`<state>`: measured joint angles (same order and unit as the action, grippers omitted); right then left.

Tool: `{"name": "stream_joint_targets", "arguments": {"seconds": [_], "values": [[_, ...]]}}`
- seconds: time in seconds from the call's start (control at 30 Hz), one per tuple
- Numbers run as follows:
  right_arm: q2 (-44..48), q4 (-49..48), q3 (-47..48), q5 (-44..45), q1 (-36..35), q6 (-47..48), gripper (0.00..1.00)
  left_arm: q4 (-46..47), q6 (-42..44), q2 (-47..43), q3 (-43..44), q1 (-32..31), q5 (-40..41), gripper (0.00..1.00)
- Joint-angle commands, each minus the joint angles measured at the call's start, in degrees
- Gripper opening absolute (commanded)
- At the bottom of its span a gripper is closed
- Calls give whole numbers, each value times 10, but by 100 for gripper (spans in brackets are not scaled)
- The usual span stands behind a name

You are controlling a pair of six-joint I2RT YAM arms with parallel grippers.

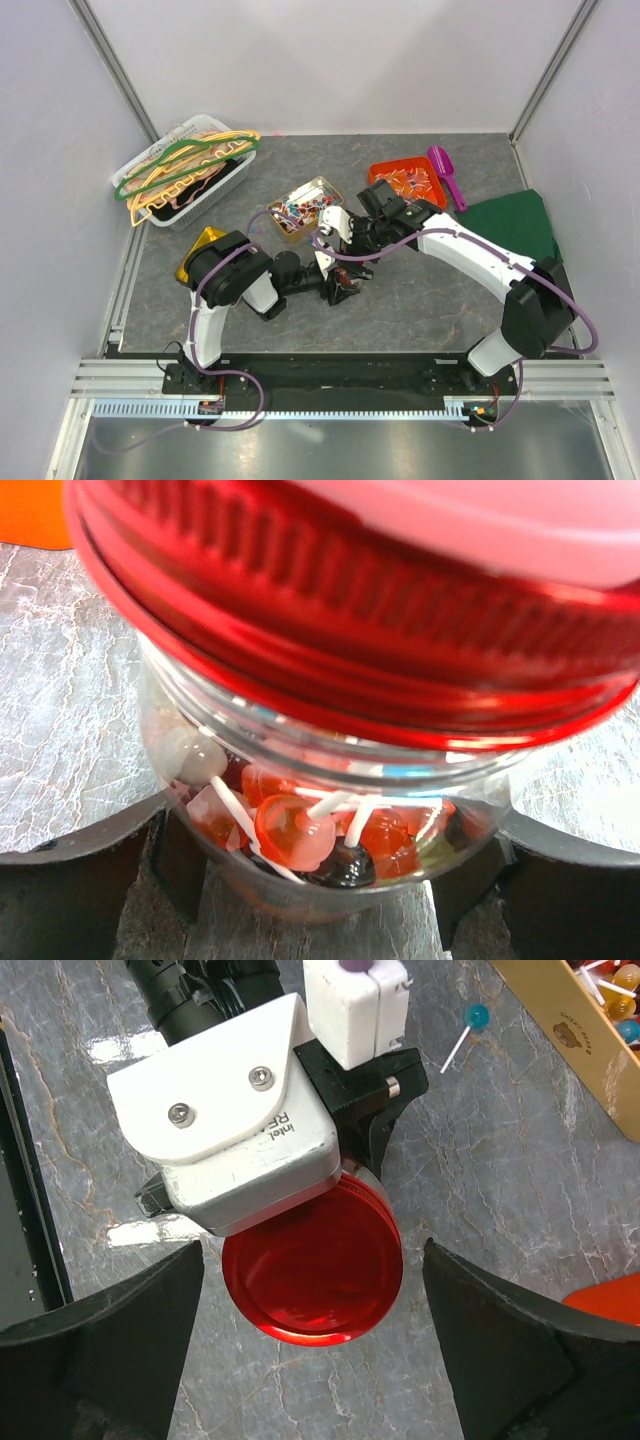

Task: Pack the candies
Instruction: Close the bottle lid on the packing bottle, then screw the bottle lid onto the packing bottle.

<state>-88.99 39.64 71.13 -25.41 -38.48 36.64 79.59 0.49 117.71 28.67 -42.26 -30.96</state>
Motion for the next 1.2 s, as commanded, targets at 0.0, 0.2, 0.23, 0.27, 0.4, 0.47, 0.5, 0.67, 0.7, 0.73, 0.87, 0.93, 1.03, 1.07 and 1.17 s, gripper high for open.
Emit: {"name": "stream_joint_targets", "arguments": {"seconds": [0.0, 0.2, 0.23, 0.27, 0.4, 0.47, 0.5, 0.67, 0.7, 0.73, 0.87, 0.93, 1.03, 1.07, 1.17], "values": [[19, -7, 16, -15, -1, -3, 98, 157, 21, -2, -12, -4, 11, 49], [39, 3, 22, -10, 2, -2, 98, 157, 22, -2, -12, -3, 10, 49], [43, 4, 22, -10, 2, -2, 98, 157, 22, -2, -12, -4, 11, 49], [44, 4, 21, -10, 4, -2, 98, 157, 23, -2, -12, -3, 10, 49], [40, 12, 23, -26, 12, -1, 98, 157, 23, -2, -12, -4, 10, 49], [40, 9, 26, -29, 17, -5, 98, 157, 23, -2, -12, -4, 10, 49], [40, 7, 28, -32, 19, -5, 98, 157, 23, -2, -12, -3, 9, 49], [46, -29, 22, -33, 38, -37, 96, 157, 23, -1, -12, -3, 9, 49], [51, -36, 20, -33, 45, -43, 95, 158, 23, -2, -12, -3, 9, 49], [52, -53, 17, -30, 47, -48, 94, 157, 23, -2, -12, -3, 9, 49], [56, -104, -3, -11, 50, -90, 92, 157, 23, -2, -12, -3, 8, 49], [46, -124, -6, 2, 50, -104, 92, 157, 23, -2, -12, -3, 8, 49], [28, -134, -7, 14, 47, -111, 91, 157, 23, -2, -12, -3, 8, 49], [23, -135, -8, 18, 45, -110, 92, 157, 23, -2, -12, -3, 7, 49], [8, -136, -13, 39, 28, -104, 92, 157, 23, -2, -12, -3, 7, 49]]}}
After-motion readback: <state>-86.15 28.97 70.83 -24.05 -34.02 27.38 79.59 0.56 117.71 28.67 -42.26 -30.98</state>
